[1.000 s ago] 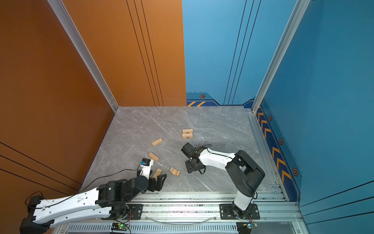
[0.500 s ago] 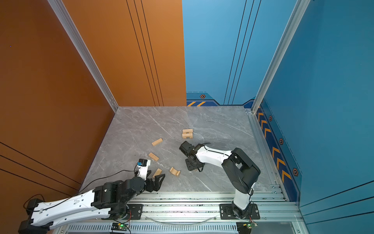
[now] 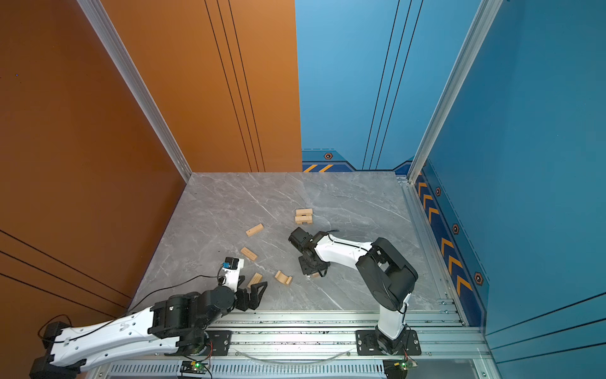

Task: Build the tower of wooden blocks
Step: 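Lower the right gripper and close on the curved arch block, then lift the arch block with the right gripper toward the structure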

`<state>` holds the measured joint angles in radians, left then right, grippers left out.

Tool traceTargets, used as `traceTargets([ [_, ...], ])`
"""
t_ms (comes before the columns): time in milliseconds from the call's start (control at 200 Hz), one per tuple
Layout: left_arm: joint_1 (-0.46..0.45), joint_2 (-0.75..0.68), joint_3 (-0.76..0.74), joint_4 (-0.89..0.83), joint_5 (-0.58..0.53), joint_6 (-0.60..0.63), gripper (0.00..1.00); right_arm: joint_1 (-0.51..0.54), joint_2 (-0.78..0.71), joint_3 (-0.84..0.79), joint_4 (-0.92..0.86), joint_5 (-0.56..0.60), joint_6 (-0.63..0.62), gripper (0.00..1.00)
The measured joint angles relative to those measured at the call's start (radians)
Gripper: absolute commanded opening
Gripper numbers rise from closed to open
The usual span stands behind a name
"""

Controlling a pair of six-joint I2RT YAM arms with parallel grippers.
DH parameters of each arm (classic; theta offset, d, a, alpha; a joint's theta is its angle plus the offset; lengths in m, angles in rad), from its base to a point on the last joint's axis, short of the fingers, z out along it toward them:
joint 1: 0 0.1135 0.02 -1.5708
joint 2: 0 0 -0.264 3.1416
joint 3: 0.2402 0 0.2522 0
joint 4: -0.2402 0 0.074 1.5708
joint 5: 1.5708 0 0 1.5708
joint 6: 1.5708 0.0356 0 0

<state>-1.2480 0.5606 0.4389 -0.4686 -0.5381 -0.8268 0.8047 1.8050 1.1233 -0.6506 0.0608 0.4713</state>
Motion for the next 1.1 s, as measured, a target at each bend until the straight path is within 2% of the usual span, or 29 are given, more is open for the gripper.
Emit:
traceTargets([
  [445, 0.091, 0.018, 0.002, -0.022, 0.029, 0.042, 0.98, -0.036, 0.001, 0.089, -0.060, 0.013, -0.003, 0.28],
  [711, 0.254, 0.073, 0.017, -0.013, 0.144, 0.092, 0.98, -0.067, 0.054, 0.235, -0.110, 0.014, -0.011, 0.28],
  [1096, 0.510, 0.258, 0.107, 0.060, 0.352, 0.207, 0.98, -0.150, 0.240, 0.588, -0.198, 0.002, -0.061, 0.28],
])
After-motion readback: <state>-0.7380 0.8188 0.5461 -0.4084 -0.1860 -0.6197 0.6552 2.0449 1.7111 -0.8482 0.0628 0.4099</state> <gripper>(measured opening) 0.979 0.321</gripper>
